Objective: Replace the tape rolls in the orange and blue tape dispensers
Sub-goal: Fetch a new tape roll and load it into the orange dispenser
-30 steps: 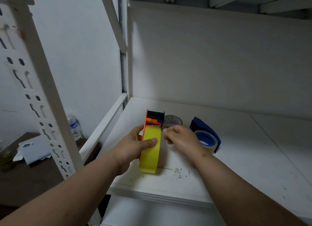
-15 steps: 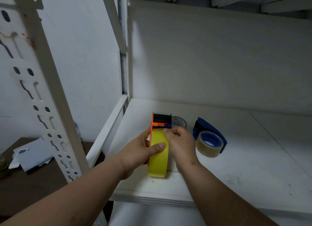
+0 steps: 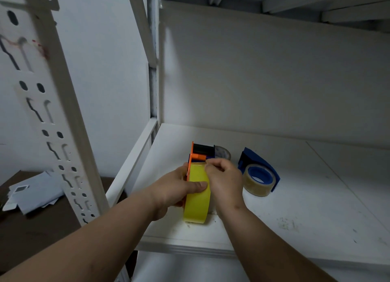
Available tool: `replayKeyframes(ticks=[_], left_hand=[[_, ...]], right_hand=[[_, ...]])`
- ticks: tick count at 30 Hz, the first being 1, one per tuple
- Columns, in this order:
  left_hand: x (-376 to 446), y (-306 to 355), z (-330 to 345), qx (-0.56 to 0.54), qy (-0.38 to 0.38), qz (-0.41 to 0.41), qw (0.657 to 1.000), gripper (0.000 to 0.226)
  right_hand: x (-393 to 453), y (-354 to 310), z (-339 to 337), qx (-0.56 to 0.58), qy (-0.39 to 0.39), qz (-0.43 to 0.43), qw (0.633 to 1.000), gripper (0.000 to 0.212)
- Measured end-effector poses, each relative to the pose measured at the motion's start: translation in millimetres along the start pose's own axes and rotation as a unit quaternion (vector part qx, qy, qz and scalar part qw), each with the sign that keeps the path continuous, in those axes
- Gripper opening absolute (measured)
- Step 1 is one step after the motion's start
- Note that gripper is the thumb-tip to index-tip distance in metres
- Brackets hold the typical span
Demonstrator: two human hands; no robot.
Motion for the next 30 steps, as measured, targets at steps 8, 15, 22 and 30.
replayKeyframes(ticks=[8, 15, 22, 30], left_hand=[[-4.6, 1.6, 1.5, -0.005, 0.001, 0.004, 1.0, 0.043], [-5.7, 2.3, 0.9, -0.003, 0.006, 0.011, 1.0, 0.041], [-2.9, 0.9, 0.9, -0.002, 0.02, 0.053, 0.998, 0.042], [-0.1, 3.5, -1.1, 0.029, 0.092, 0.091, 0.991, 0.05]], right_hand=[[-1.7, -13.5, -2.4, -0.025, -0.043, -0.016, 0.999, 0.016], [3.7, -22.1, -0.6, -0.158, -0.045, -0.093, 0.982, 0.021], [9.5, -32.3, 0.4, -0.304, -0.035, -0.183, 0.934, 0.014], [8.1, -30.0, -0.8, -0.328, 0.046, -0.225, 0.917, 0.017]])
Point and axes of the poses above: each hand's wrist, its own x-axis towards the middle knuckle, its own z-axis out of the palm, y = z × x, the point moved 4 cm from there along x, towards the middle knuckle, and after that the axes turned 4 degrees about z, right-handed, at the moved point
